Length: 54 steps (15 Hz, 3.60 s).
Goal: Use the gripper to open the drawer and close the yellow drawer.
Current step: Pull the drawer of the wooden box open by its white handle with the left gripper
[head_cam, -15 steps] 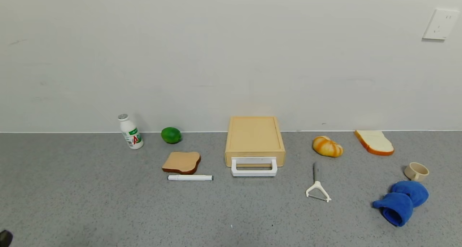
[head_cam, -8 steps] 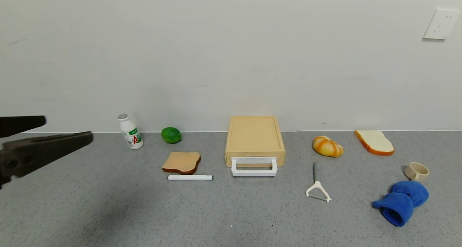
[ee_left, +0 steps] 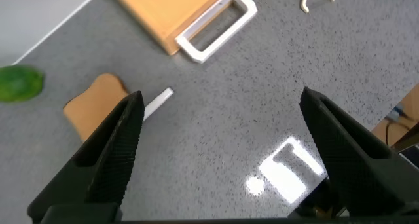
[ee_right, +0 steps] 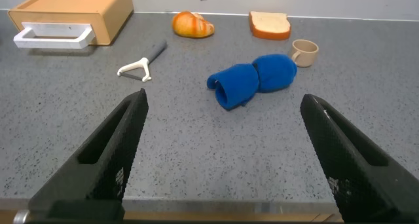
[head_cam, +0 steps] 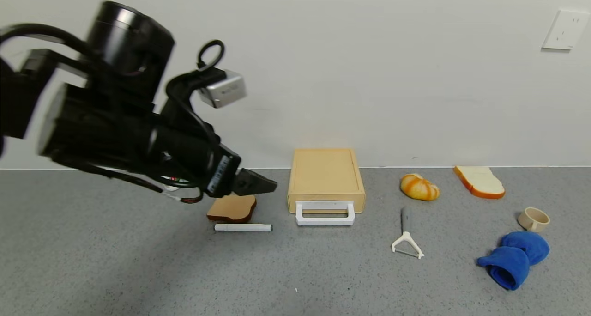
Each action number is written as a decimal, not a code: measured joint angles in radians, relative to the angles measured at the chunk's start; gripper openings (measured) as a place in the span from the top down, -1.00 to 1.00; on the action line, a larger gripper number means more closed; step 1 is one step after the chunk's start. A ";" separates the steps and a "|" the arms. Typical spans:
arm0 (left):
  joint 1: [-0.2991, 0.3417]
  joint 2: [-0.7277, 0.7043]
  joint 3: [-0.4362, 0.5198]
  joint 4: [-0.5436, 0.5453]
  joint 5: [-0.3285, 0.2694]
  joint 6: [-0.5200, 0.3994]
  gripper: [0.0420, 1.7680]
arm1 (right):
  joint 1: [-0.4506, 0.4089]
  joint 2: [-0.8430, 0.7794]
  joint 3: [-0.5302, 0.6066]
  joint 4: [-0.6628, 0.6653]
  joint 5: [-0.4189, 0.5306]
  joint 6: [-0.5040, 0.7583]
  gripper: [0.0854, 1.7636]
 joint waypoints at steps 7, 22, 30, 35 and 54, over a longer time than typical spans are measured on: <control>-0.114 0.390 -0.227 0.016 -0.034 0.046 -0.94 | 0.000 0.000 0.000 0.000 0.000 0.000 -0.94; -0.133 0.714 -0.335 -0.146 -0.076 0.040 -0.94 | 0.000 0.000 0.000 0.000 0.000 0.000 -0.94; -0.144 0.731 -0.343 -0.156 -0.074 0.050 -0.94 | 0.000 0.000 0.000 0.000 0.000 0.000 -0.94; -0.143 0.734 -0.336 -0.173 -0.075 0.072 -0.94 | 0.000 0.000 0.000 0.000 0.000 0.000 -0.94; -0.200 0.709 -0.309 0.014 -0.066 -0.019 -0.94 | 0.000 0.000 0.000 0.000 0.000 0.000 -0.94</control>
